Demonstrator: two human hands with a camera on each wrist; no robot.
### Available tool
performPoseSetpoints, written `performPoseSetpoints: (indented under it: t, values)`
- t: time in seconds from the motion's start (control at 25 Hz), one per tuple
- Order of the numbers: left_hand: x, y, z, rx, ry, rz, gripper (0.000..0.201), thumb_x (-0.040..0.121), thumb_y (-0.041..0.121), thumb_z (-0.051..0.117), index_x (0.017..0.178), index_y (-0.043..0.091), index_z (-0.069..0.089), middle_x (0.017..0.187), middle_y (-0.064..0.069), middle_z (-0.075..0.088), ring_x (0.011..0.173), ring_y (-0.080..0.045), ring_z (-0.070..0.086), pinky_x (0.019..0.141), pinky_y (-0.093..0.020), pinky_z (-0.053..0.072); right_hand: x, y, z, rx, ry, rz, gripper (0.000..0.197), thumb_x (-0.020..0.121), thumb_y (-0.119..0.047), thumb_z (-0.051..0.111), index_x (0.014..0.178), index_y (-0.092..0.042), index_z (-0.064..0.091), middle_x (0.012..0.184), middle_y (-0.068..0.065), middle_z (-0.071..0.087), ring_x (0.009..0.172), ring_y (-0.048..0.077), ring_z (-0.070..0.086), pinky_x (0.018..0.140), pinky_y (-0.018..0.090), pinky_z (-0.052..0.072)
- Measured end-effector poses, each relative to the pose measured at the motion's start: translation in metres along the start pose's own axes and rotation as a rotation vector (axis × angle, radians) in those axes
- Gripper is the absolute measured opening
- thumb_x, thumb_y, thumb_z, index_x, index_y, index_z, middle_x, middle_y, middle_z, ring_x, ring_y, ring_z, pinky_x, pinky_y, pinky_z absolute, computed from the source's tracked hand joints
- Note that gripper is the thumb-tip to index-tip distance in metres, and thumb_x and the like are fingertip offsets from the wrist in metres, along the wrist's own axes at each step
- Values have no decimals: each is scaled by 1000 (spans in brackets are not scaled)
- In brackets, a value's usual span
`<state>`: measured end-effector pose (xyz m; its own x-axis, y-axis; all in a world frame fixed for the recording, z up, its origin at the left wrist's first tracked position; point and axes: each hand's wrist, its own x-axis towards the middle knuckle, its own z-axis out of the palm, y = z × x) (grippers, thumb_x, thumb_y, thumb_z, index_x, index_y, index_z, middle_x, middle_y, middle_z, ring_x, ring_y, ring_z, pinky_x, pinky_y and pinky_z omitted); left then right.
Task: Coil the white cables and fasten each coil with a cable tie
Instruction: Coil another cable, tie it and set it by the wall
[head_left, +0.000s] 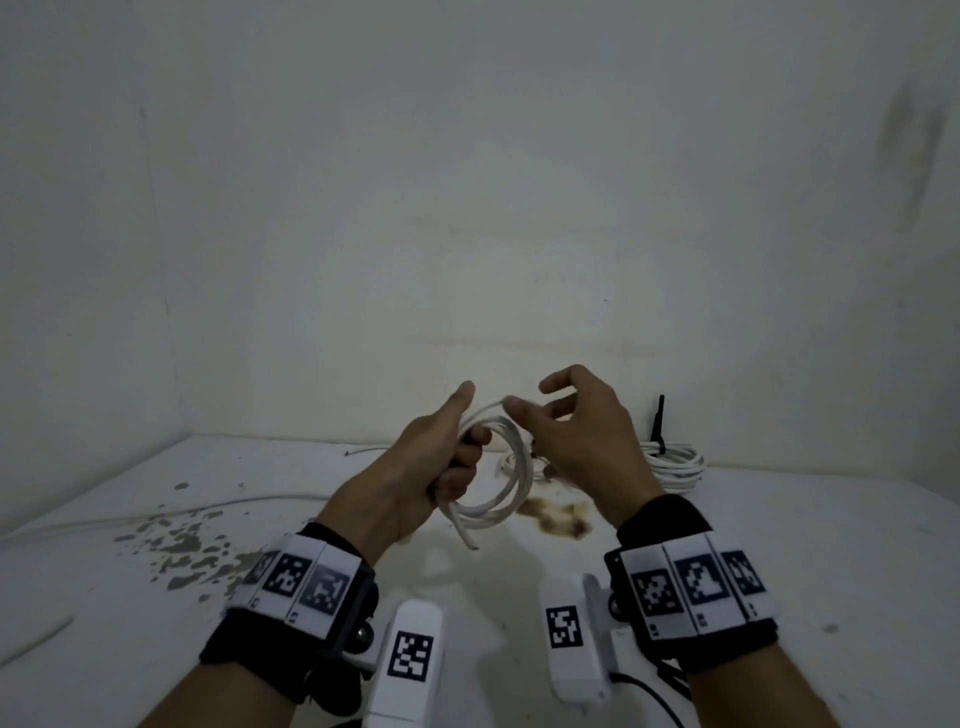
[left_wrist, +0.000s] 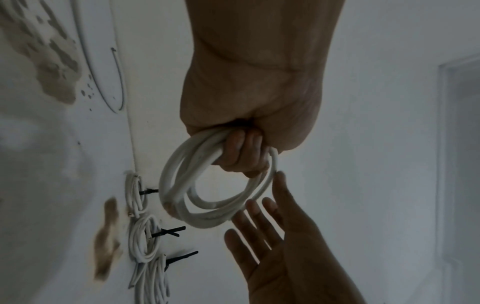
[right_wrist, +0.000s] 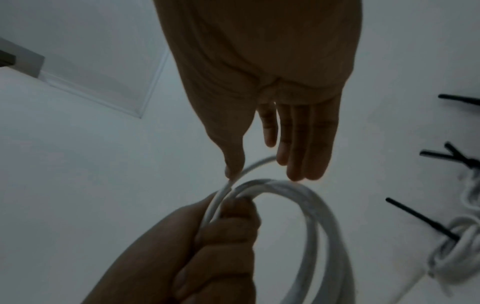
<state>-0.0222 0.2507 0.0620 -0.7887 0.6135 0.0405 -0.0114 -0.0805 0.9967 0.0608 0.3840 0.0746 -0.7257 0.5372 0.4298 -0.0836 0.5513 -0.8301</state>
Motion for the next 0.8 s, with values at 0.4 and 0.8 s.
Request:
performPoseSetpoints:
  t: [0.4, 0.8]
  values:
    - [10, -5, -9, -96, 215, 29, 49, 102, 44, 31, 62, 18, 44, 50, 5, 25, 39, -11, 19, 39, -20, 18, -4, -11, -14, 220, -382, 0, 11, 80, -9, 81, 83, -1, 75, 68, 9, 70, 60, 14, 62, 58, 28, 56]
    - [4, 4, -5, -228, 6, -38, 47, 100, 43, 38, 60, 19, 39, 45, 6, 20, 32, -7, 16, 34, -15, 13, -6, 10, 23, -161, 24, -306, 32, 78, -8, 74, 84, -17, 44, 71, 4, 58, 57, 22, 55, 52, 39, 49]
